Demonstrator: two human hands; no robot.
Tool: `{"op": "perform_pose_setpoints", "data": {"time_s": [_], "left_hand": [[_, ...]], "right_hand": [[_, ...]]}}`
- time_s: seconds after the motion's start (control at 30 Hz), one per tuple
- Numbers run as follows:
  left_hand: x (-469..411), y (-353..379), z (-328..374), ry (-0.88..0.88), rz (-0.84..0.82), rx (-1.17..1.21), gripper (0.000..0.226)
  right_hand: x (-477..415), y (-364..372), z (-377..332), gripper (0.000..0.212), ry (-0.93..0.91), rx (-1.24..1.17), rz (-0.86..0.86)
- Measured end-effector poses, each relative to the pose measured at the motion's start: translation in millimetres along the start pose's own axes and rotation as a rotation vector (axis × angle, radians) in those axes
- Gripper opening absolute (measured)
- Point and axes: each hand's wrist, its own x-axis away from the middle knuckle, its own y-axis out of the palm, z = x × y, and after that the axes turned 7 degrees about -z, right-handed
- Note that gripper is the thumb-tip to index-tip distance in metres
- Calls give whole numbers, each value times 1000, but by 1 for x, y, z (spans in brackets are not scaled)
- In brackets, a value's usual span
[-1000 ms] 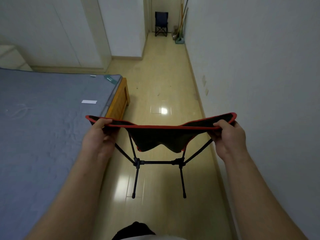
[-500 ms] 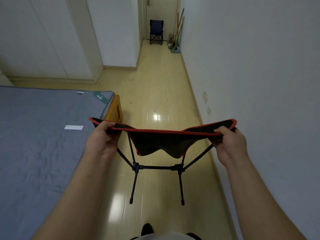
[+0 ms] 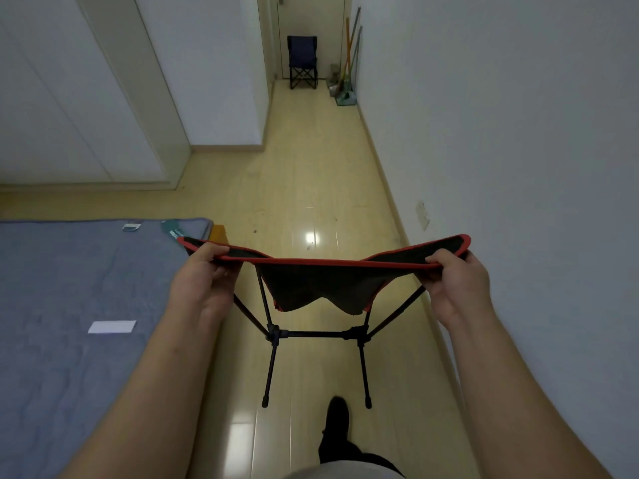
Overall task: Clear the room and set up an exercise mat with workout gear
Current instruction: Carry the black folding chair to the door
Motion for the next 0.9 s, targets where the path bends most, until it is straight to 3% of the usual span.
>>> {"op": "perform_pose_setpoints", "data": {"time_s": [0.33, 0.67, 0.9], "left_hand": [[-179, 100, 42, 25, 45, 62, 29], [-435, 155, 103, 7, 23, 56, 24], [-570, 215, 156, -13, -8, 29, 31]], "right_hand": [[-190, 118, -35, 43, 32, 6, -35], [-379, 272, -26, 27, 17, 7, 8], [-480, 358, -33, 47, 3, -49, 29]]}}
